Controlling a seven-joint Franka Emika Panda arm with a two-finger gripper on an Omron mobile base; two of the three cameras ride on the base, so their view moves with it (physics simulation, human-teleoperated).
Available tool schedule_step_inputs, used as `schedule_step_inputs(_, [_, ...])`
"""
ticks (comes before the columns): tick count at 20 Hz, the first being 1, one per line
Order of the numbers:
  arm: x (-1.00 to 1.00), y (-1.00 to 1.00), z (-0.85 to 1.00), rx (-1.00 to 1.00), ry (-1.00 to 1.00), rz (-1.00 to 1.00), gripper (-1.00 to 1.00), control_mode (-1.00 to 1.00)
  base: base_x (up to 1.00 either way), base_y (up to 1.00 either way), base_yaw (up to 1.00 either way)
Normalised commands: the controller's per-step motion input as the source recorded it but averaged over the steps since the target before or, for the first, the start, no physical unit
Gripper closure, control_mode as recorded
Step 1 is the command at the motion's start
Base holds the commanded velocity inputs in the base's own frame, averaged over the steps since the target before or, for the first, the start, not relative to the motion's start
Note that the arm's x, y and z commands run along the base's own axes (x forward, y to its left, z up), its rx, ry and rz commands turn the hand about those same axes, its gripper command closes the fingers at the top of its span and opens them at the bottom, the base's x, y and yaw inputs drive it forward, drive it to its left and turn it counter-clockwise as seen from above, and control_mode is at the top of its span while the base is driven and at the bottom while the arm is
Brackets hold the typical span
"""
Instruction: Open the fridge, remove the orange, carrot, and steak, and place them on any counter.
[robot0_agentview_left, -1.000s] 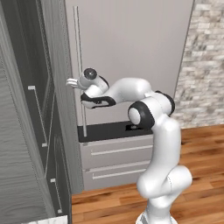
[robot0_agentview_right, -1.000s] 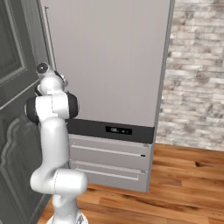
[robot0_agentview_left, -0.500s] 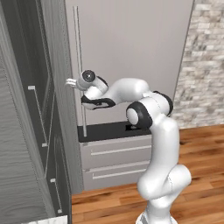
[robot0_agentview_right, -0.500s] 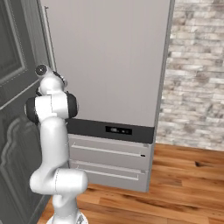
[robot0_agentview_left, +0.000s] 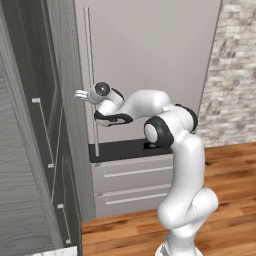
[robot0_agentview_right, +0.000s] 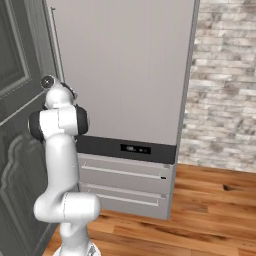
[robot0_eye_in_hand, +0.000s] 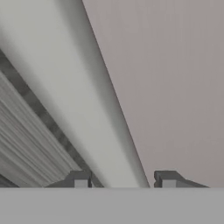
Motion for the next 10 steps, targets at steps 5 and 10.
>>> schedule_step_inputs(5, [0.00,0.00,0.00,0.00,0.00,0.00,1.00,-1.00,0.00,0.00,0.00])
schedule_step_inputs(10, [0.00,0.00,0.00,0.00,0.00,0.00,1.00,-1.00,0.00,0.00,0.00])
